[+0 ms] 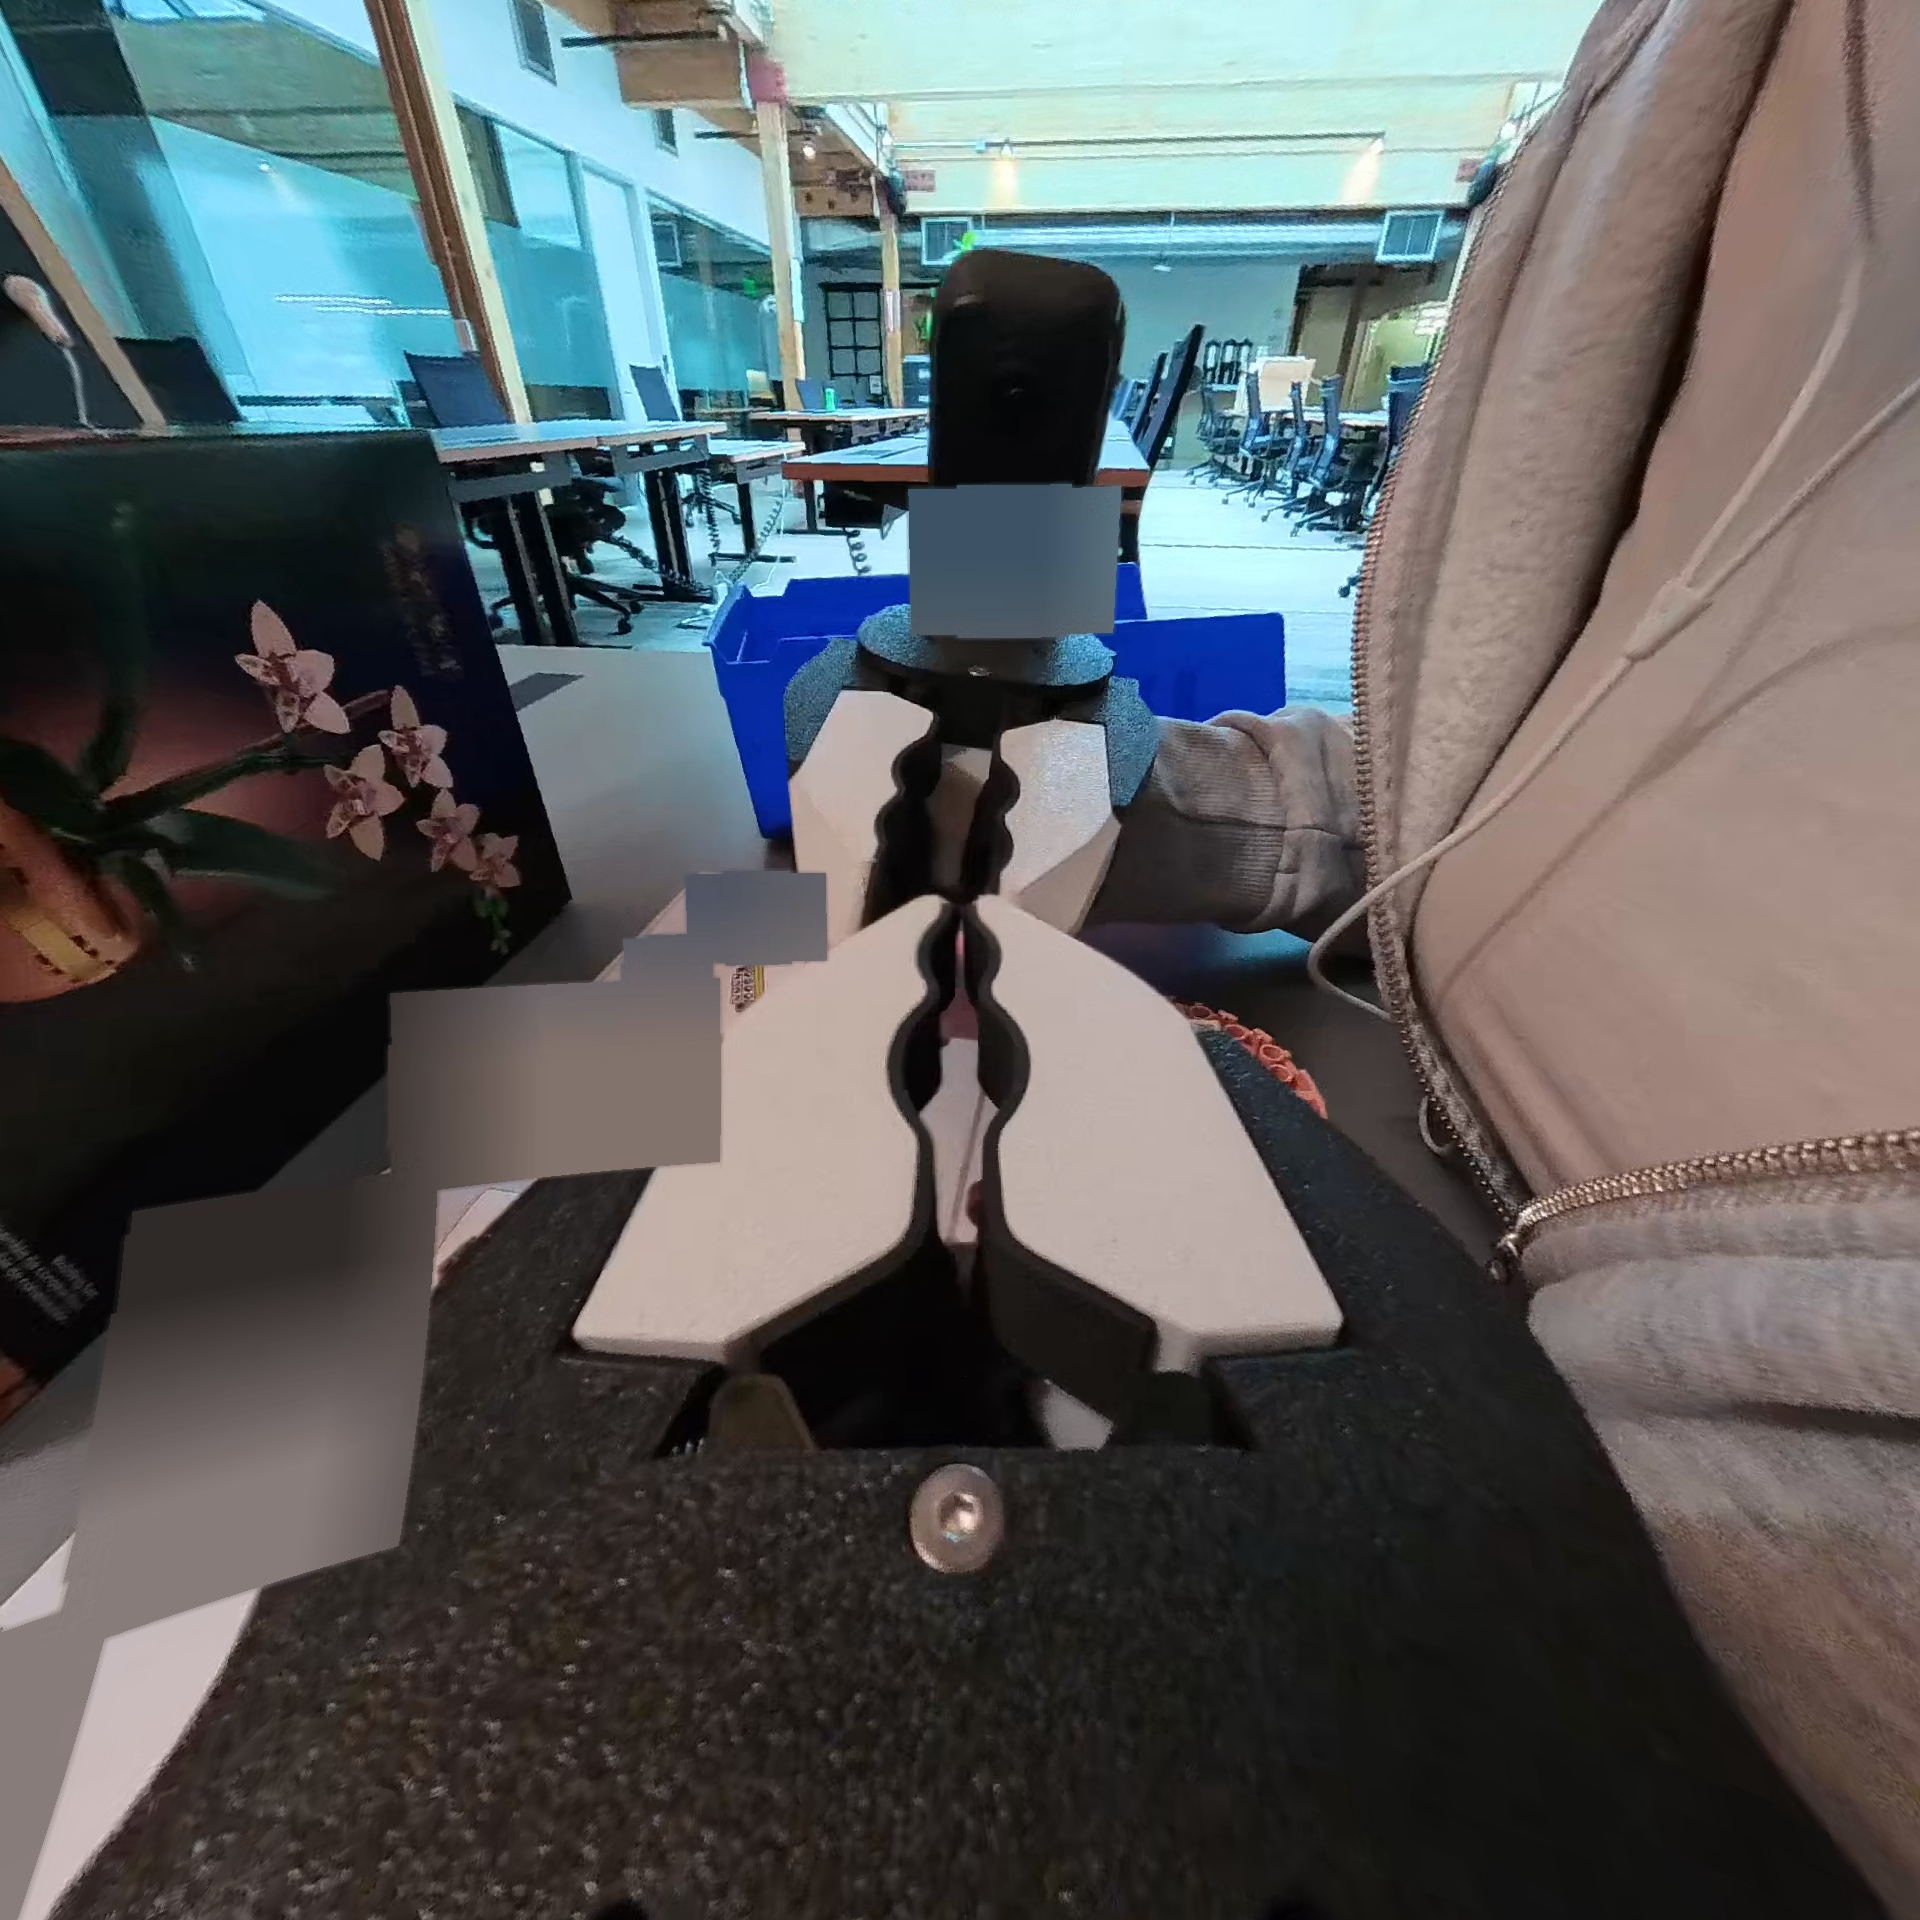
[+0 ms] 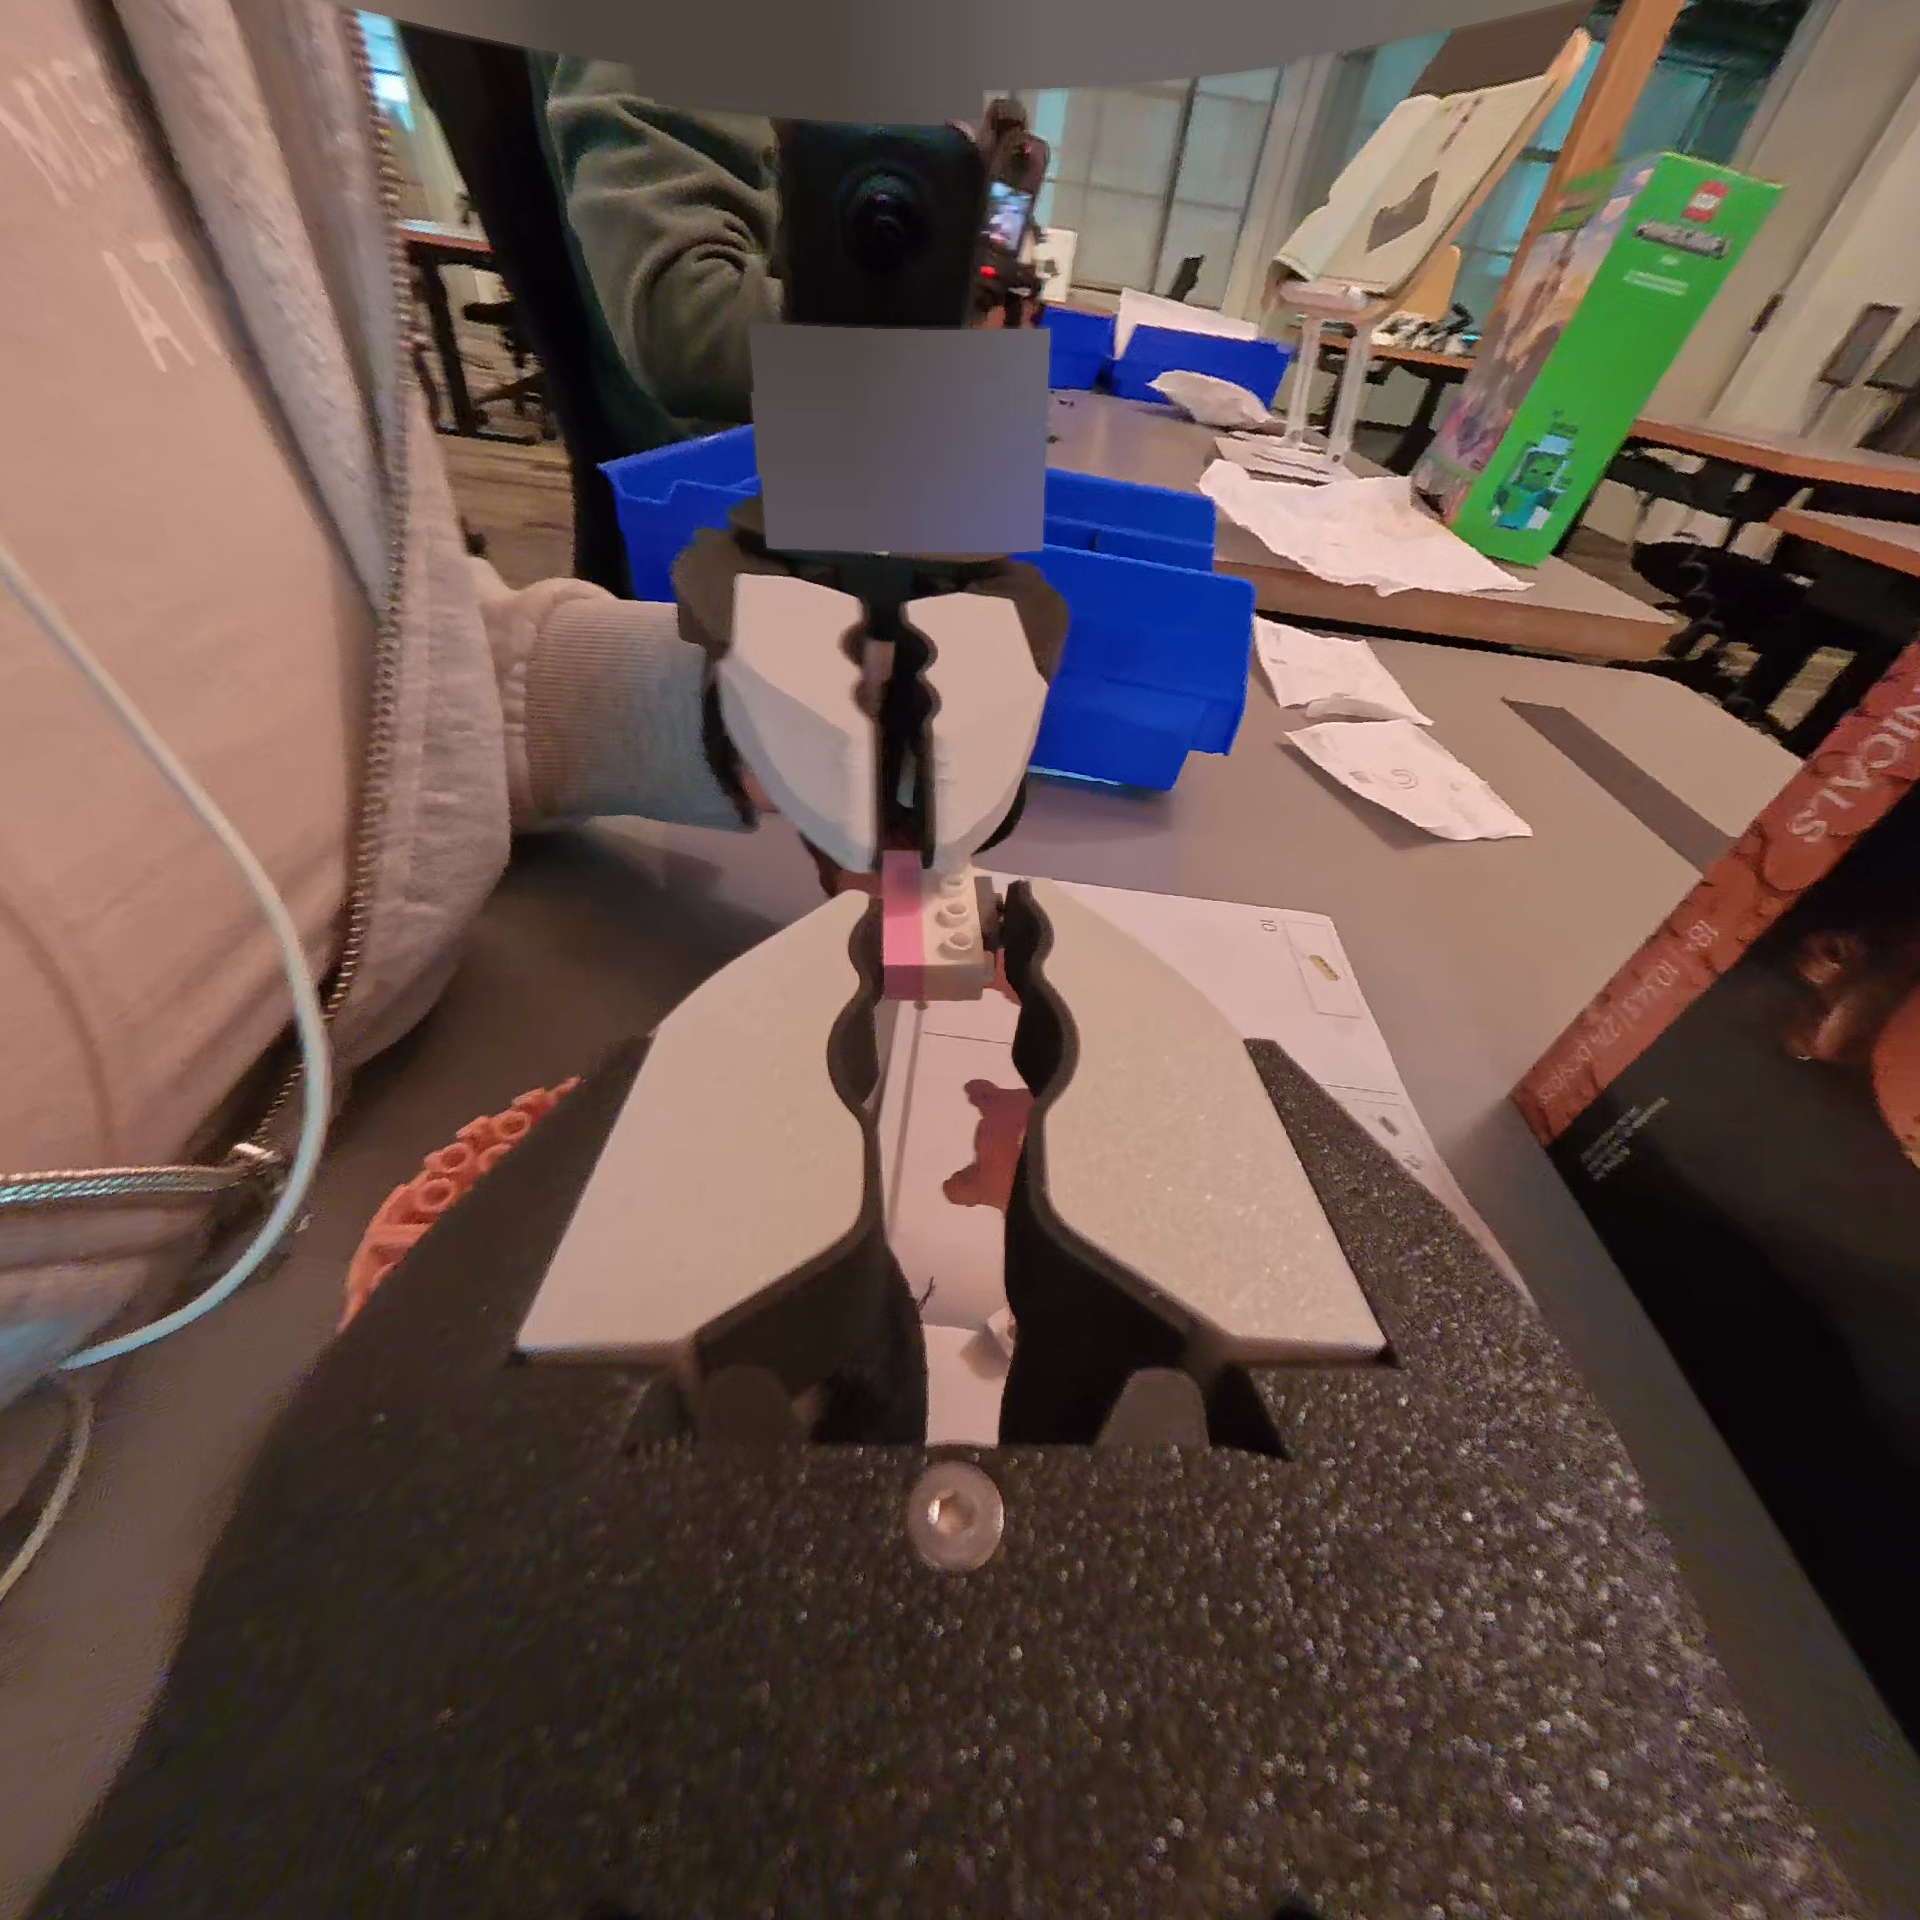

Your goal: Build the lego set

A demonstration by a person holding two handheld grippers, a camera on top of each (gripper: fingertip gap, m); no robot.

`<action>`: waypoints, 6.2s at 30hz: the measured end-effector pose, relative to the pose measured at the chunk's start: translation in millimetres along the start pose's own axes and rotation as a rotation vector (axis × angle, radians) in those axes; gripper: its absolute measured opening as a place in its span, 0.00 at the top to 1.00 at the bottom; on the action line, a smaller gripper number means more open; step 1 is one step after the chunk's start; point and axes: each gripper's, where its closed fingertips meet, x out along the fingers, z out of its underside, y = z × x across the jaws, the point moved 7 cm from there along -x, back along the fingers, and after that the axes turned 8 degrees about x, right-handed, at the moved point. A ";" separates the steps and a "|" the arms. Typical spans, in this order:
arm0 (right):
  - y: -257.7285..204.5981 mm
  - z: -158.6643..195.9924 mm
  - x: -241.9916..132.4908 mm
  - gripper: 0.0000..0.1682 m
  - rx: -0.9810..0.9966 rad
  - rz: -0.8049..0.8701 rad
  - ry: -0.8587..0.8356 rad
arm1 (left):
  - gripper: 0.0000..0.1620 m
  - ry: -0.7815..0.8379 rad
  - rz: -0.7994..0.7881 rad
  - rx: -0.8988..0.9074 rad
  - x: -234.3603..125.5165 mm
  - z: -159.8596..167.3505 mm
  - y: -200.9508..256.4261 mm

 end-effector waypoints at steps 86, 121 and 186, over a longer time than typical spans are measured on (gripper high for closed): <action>5.6 -8.4 -16.4 0.82 -0.032 0.003 -0.110 | 0.93 0.137 -0.001 -0.537 -5.9 8.4 -6.1; 12.6 6.6 7.5 0.94 0.172 -0.046 -0.162 | 0.92 -0.087 -0.121 -0.122 -8.9 32.6 -6.7; 43.7 65.8 -30.1 0.90 0.449 0.664 -0.428 | 0.82 0.080 -0.754 -0.253 -78.4 35.9 -53.3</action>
